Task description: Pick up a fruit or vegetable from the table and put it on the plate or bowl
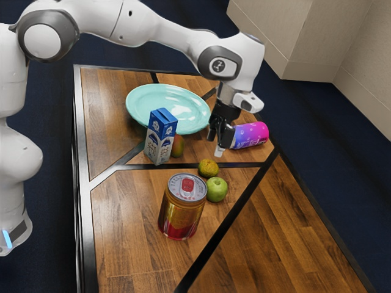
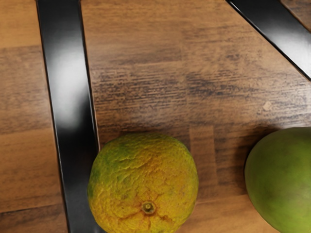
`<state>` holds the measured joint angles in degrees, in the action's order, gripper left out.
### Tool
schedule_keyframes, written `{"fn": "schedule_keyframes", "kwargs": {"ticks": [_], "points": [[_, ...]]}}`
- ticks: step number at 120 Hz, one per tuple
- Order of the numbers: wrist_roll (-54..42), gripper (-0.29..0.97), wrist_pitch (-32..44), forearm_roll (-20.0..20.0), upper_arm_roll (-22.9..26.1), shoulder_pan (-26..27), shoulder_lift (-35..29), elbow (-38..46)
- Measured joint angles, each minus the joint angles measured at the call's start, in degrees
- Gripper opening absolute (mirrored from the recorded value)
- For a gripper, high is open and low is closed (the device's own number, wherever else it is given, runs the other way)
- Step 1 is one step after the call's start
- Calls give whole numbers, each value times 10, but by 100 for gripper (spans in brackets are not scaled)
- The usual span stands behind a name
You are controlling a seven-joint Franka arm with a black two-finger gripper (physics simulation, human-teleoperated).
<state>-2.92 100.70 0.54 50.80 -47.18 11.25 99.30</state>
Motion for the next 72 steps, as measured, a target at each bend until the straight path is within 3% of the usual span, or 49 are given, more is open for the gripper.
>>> {"fn": "schedule_keyframes", "kwargs": {"ticks": [72], "points": [[-9,68,57,18,-7,0,12,44]]}}
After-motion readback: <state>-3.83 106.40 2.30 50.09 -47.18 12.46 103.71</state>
